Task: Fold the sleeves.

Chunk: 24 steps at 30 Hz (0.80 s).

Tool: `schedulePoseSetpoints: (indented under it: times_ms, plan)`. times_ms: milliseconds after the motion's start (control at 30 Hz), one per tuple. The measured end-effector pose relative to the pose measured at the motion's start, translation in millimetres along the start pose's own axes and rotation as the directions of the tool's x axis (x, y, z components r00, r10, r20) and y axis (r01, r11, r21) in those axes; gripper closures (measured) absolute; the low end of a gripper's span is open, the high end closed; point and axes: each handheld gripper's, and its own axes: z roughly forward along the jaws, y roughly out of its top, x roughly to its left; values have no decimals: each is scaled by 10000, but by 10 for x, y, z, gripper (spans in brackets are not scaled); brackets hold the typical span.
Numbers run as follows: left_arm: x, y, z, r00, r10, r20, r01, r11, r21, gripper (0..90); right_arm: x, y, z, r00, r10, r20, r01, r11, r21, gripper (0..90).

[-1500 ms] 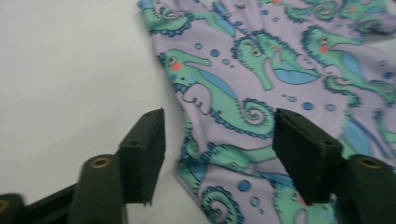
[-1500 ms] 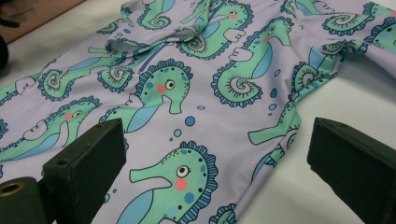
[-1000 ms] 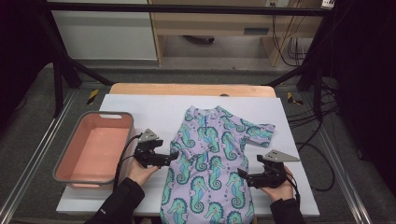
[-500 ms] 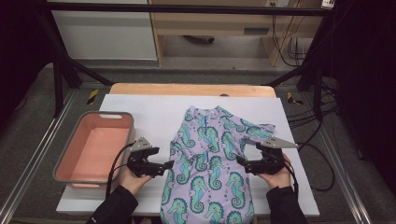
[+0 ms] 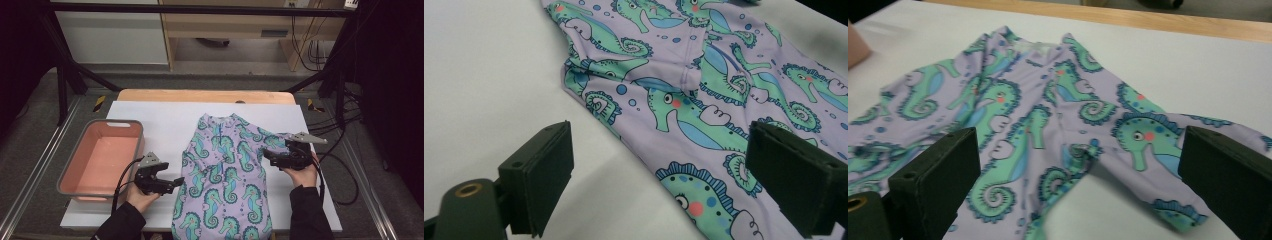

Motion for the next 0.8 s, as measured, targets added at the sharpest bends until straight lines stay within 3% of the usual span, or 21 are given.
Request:
schedulePoseSetpoints:
  times_ms: [367, 533, 800]
  plan:
    - [-3, -15, 32, 10000, 59, 16, -59, 9999, 123, 117, -308, 34, 157, 9961, 477, 745, -508, 9979, 396, 106]
    - [1, -18, 36, 10000, 71, -25, -71, 9999, 109, 116, -447, 6, 271, 9900, 879, 1101, -942, 9941, 532, 137]
    - [2, -23, 48, 9999, 107, -60, -106, 9998, 142, 116, -543, -85, 436, 9810, 953, 1689, -1172, 9853, 1247, 210]
